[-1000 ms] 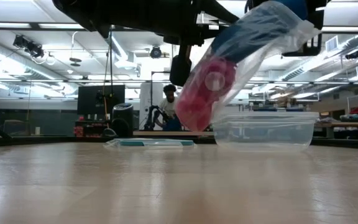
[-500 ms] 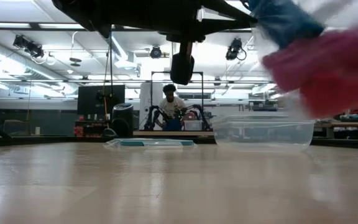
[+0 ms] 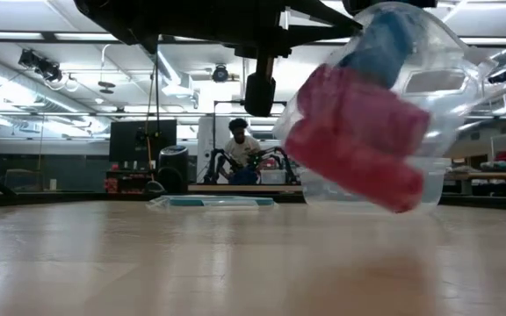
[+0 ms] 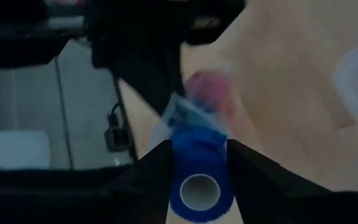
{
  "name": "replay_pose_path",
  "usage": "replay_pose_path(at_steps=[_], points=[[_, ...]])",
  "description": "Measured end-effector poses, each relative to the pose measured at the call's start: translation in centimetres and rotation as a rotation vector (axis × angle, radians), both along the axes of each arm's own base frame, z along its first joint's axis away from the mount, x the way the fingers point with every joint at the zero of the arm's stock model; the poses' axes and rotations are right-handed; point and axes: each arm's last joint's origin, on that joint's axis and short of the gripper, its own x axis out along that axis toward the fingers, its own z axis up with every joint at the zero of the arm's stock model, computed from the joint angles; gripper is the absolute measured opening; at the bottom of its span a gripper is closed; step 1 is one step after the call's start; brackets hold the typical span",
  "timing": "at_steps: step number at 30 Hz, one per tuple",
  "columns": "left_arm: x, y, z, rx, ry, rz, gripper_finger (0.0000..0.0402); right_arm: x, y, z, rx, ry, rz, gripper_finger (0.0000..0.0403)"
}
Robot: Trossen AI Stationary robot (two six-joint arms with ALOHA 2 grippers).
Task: Roll bandage
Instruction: Put the blue bandage into the transparent zip bag
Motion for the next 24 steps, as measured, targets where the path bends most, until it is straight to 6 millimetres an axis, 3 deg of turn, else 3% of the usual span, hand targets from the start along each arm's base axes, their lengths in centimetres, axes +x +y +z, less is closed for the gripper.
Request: replay_pose_path(at_steps=[4,17,24], points=[[0.0,0.0,0.1,0.001,-0.008,0.000,0.0004,-0.2,-0.3,0.9,-0.040,-0.085,-0.032,0.0139],[0.0,-0.1,0.1,0.046,-0.007,-0.023,0.0004,-1.5,-1.2,2.0,-0.001,-0.105,-0.028,0.0133],[0.0,-0.1,0.1,0.047,-0.007,-0.031,0.0004,-4.5,-0.7,4.3,-0.118,0.072,0.114,0.0133]])
